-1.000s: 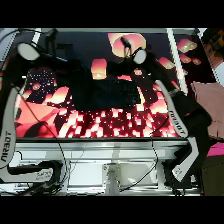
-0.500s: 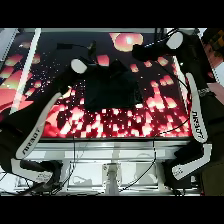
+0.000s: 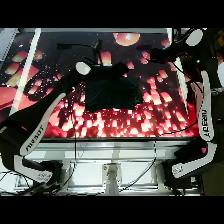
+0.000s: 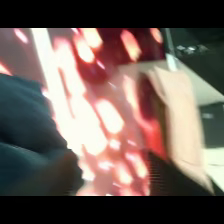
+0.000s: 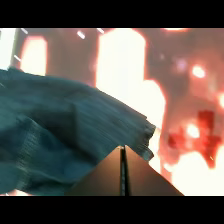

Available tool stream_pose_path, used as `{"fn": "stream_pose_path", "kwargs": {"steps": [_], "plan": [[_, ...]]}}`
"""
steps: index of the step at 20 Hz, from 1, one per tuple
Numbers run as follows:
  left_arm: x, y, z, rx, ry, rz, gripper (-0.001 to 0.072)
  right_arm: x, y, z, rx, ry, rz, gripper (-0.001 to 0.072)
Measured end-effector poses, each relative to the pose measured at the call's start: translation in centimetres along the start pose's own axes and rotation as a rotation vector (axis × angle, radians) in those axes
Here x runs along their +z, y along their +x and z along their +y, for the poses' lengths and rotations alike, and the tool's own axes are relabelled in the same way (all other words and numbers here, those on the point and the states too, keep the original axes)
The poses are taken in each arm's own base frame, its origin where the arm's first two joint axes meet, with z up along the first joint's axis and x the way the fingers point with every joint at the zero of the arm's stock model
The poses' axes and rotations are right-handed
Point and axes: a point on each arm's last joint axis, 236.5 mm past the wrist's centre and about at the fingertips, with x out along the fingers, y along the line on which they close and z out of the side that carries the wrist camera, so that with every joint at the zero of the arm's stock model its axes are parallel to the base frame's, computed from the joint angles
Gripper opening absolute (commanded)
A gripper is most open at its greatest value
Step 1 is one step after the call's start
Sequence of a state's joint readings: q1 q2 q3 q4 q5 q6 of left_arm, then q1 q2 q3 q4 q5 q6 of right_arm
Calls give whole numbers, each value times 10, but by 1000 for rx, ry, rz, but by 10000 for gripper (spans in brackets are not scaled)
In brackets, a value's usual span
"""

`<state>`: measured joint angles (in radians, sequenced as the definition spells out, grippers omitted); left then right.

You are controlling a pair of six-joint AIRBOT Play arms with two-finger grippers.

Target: Fold the clothes and pants, and hang the long-sleeved shirts on hangers.

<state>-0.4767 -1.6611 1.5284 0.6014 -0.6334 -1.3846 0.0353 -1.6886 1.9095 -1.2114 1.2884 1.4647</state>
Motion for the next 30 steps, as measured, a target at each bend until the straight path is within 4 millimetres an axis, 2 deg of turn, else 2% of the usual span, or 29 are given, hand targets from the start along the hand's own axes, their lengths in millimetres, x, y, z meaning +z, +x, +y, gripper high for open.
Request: {"fn": "stream_pose_path", "kwargs": {"steps": [3,6,8,10,13,17,21,24,28,30], "plan": [[30,-17,48,90,40,-46,28,-9,-5,-19,-26,-14,37,38],[38,-24,91,155,38,-40,27,-14,-8,-27,-34,-20,56,38],[28,-20,110,183,40,3,27,-15,-9,-30,-36,-21,62,38],[5,-10,120,210,77,80,27,-17,-10,-31,-38,-24,69,38],[-36,7,120,237,164,205,28,-22,-10,-31,-36,-26,89,38],[-100,20,94,209,247,396,28,-27,-11,-31,-33,-28,113,38],[-157,4,59,157,292,603,28,-30,-11,-30,-31,-29,124,38],[-172,-8,24,78,269,652,29,-31,-12,-30,-30,-30,129,38],[-185,-22,-32,-92,156,693,28,-34,-12,-30,-28,-31,141,37],[-185,-31,-56,-180,133,704,28,-35,-12,-30,-28,-31,145,38]]}}
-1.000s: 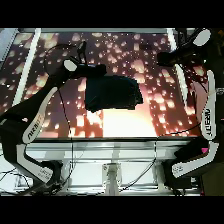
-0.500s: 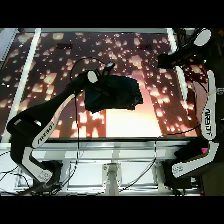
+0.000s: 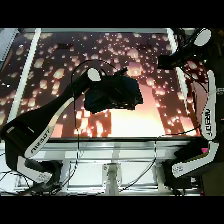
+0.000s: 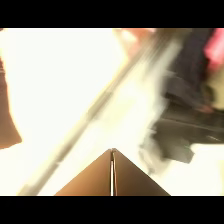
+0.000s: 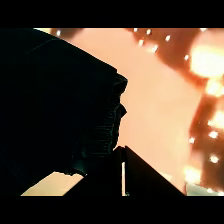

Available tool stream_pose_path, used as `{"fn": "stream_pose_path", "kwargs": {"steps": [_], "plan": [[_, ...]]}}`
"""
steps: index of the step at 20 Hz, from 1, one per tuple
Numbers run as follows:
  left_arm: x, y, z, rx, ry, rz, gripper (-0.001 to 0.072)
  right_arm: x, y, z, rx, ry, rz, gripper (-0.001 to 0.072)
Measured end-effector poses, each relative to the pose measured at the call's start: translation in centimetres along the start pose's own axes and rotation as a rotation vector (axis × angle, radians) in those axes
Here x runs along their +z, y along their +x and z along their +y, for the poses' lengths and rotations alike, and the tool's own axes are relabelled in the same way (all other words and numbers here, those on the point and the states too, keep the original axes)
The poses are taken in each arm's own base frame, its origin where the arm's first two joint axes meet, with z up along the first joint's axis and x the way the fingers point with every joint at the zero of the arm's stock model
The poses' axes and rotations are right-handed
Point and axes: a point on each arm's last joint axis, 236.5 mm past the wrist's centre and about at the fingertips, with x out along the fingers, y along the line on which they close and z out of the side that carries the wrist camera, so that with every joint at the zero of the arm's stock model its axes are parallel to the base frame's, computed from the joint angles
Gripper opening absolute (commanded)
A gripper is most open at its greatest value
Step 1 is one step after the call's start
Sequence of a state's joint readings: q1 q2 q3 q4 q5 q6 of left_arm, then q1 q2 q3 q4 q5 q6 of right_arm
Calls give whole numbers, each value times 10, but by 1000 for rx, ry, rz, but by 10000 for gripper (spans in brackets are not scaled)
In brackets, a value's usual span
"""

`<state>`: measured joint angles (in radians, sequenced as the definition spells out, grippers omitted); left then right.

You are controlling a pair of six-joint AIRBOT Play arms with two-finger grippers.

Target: Fold the clothes and pants, and hang the long-sleeved shirts on hangers.

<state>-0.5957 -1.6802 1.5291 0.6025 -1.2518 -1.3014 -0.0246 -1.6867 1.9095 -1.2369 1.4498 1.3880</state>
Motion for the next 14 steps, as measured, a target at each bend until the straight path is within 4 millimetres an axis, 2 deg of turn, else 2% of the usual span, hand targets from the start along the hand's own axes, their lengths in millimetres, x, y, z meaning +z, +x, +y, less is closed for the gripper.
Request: {"fn": "stream_pose_path", "kwargs": {"steps": [3,5,7,9,12,14], "plan": [[22,-21,-13,-38,42,-105,27,-1,0,0,-2,-1,4,38],[48,-40,-5,-11,60,-216,27,-1,0,-1,-3,-2,5,38],[70,-58,20,78,78,-311,27,-1,0,-1,-4,-3,5,38],[83,-72,55,203,75,-364,27,-1,0,-1,-5,-4,6,38],[82,-78,107,370,61,-350,27,-2,0,-1,-5,-4,7,38],[75,-73,134,432,42,-312,27,-2,0,-2,-6,-4,9,38]]}}
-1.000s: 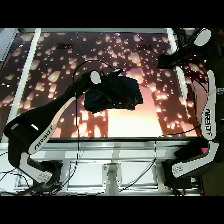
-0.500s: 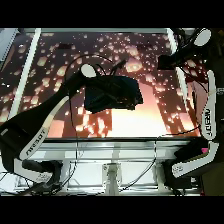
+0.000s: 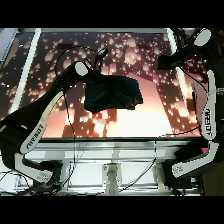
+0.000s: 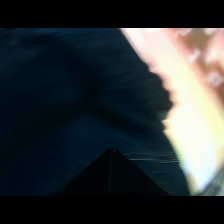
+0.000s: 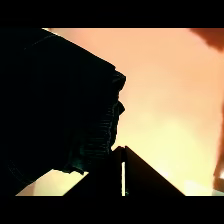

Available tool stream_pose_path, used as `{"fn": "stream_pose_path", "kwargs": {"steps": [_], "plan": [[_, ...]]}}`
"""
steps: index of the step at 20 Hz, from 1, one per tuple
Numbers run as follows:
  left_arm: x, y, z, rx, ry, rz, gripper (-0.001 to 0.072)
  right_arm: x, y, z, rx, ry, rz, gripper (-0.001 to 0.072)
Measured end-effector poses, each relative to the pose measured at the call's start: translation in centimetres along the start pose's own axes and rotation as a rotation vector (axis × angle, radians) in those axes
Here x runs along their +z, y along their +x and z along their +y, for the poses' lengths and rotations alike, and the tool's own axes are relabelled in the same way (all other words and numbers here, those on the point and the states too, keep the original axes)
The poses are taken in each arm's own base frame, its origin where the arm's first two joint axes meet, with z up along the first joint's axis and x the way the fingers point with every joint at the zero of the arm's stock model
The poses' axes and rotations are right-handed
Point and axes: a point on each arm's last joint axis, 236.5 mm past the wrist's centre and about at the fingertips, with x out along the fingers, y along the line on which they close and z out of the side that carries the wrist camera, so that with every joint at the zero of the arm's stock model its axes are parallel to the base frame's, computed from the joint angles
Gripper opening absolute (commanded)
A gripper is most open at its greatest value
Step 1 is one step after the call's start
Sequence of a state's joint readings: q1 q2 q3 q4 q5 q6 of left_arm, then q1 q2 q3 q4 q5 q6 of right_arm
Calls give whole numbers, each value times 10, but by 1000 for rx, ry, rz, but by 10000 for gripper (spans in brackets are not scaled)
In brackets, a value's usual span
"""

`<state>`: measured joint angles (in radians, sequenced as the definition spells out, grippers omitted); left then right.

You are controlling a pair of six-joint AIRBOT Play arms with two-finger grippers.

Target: Fold the clothes and pants, and hang the long-sleeved shirts on hangers.

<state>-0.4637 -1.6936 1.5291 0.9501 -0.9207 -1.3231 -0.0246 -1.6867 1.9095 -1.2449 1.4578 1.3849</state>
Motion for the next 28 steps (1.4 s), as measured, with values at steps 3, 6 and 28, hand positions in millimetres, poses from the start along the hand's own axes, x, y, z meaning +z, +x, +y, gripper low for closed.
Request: {"fn": "stream_pose_path", "kwargs": {"steps": [3,6,28], "plan": [[-32,18,10,25,-8,122,27,-3,0,-3,-11,-3,11,38],[-72,25,-2,10,14,280,27,-5,0,-5,-23,-5,20,38],[-62,-47,-10,7,34,278,28,-92,125,7,373,342,147,687]]}}
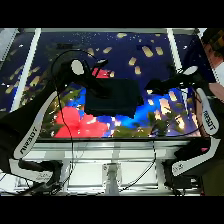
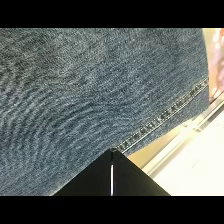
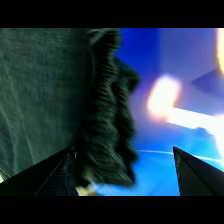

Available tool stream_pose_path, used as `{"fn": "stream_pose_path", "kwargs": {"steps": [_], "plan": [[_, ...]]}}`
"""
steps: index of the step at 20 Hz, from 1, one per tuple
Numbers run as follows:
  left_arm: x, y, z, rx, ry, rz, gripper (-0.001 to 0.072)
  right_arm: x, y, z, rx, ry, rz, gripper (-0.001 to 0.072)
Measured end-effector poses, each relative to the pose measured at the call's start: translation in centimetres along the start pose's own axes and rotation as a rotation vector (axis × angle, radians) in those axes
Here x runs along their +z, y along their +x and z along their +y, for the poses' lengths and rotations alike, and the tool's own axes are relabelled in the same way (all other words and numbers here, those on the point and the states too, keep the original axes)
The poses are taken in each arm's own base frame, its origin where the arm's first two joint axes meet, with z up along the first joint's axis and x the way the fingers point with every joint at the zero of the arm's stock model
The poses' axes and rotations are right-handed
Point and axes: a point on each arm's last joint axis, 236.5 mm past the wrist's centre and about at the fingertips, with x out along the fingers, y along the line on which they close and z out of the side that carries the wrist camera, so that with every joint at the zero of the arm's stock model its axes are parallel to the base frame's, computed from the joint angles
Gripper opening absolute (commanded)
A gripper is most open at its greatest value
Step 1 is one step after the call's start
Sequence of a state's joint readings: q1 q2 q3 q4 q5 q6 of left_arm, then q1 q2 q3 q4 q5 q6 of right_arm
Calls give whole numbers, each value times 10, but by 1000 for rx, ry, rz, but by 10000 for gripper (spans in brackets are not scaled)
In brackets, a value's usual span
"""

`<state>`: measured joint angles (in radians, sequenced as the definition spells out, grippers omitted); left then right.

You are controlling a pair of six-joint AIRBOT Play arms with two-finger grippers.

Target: Fold the clothes and pants, and hang the long-sleeved shirts on hangers.

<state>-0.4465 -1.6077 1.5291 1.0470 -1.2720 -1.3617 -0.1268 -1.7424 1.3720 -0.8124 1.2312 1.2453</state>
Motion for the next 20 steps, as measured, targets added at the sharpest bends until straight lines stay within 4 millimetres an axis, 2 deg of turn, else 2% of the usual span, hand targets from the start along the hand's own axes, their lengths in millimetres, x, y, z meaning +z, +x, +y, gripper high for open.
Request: {"fn": "stream_pose_path", "kwargs": {"steps": [4,6,12,13,18,19,20], "plan": [[2,-4,1,2,-18,-12,29,-5,47,21,82,42,30,679],[3,-5,1,-1,-23,-15,29,-7,62,29,124,69,43,677],[3,-5,0,-4,-27,-16,29,-17,89,51,194,100,86,669],[3,-5,0,-4,-28,-16,29,-21,94,57,199,90,95,646],[2,-6,4,11,-24,-14,29,-37,120,94,212,-10,126,160],[2,-6,5,14,-23,-14,28,-37,124,103,213,-36,120,77],[2,-6,5,17,-22,-13,29,-35,127,111,212,-61,108,38]]}}
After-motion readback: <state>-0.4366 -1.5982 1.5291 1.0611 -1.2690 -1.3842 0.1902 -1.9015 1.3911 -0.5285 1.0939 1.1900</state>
